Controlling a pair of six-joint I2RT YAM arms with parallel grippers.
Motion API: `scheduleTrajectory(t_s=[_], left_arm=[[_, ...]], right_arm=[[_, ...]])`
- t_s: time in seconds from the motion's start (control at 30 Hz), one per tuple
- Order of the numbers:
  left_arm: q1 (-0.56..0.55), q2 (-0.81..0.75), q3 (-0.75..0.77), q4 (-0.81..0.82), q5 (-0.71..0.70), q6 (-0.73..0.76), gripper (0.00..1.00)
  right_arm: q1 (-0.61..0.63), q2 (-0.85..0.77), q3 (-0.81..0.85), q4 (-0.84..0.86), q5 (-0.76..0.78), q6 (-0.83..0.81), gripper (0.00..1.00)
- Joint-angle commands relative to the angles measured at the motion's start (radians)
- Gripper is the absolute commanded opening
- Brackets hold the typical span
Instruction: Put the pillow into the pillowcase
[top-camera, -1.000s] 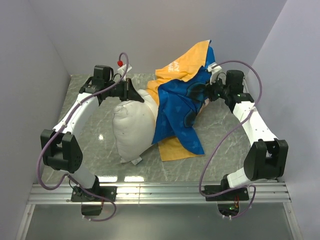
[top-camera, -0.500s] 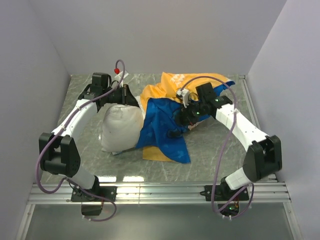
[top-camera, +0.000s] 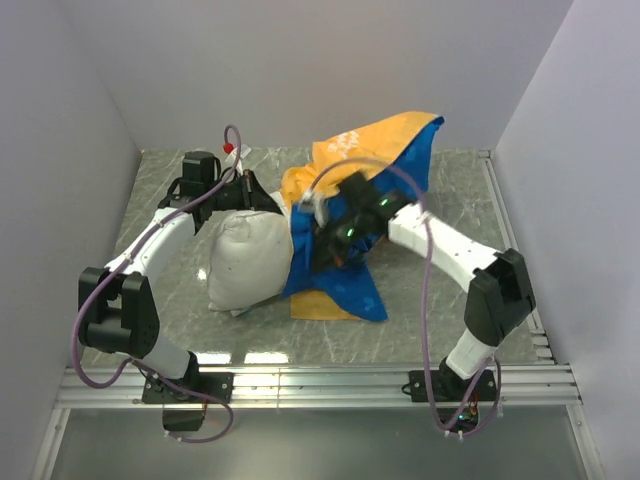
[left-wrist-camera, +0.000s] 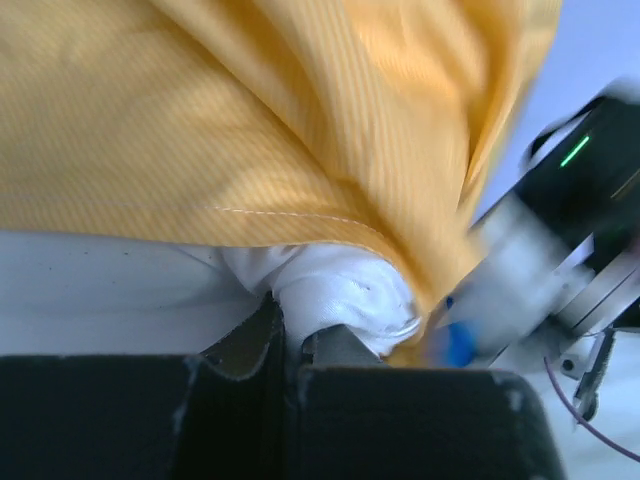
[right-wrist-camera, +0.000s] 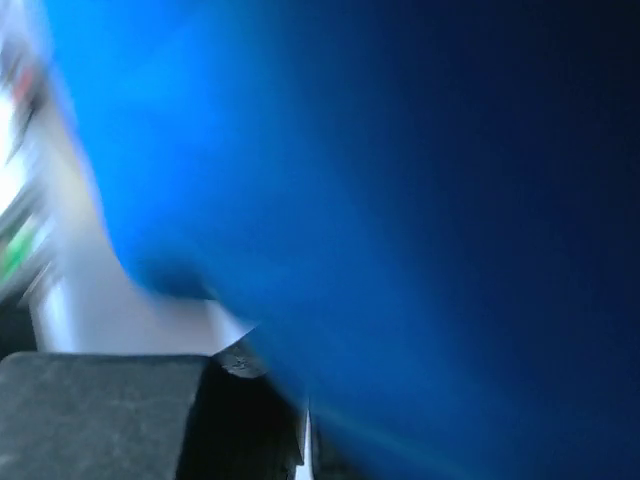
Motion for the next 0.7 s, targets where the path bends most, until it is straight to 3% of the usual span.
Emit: scheduleTrajectory(t_s=[0.0,0.23,0.33,0.37,0.43,0.47,0.57,0.6,0.67], left_arm=[[0.002,-0.019,-0.035,0.122,0.000,-0.135,0.01],[0.002,-0.034,-0.062,0.145,0.008,-0.152,0.00],[0.011,-0.039,-0.056,0.130,0.016,-0.139,0.00],[0.016,-0.042,-0.059,0.131,0.019,-0.138,0.00],[0.036,-0.043,-0.064,0.139,0.029,-0.149,0.01],[0.042,-0.042,-0.064,0.136,0.039,-0.150,0.01],[0.056,-0.039,-0.059,0.140,0.048,-0.150,0.01],[0.057,-0.037,-0.056,0.145,0.052,-0.152,0.00],[0.059,-0.030,-0.045,0.151,0.052,-0.155,0.00]], right_arm=[[0.105,-0.044,-0.141,-0.028,-0.100,0.037,0.00],[0.002,-0.016,0.047,-0.132,-0.012,-0.035,0.00],[-0.044,-0.102,0.062,-0.143,0.068,-0.050,0.18],[-0.067,-0.136,0.050,-0.100,0.138,-0.029,0.36],[-0.153,-0.254,-0.005,-0.055,0.182,-0.018,0.49],[-0.176,-0.297,-0.029,0.003,0.266,-0.018,0.64],[-0.187,-0.461,-0.183,0.150,0.477,-0.069,0.72],[-0.185,-0.514,-0.268,0.188,0.612,-0.084,0.74],[-0.181,-0.536,-0.338,0.259,0.699,-0.113,0.75]])
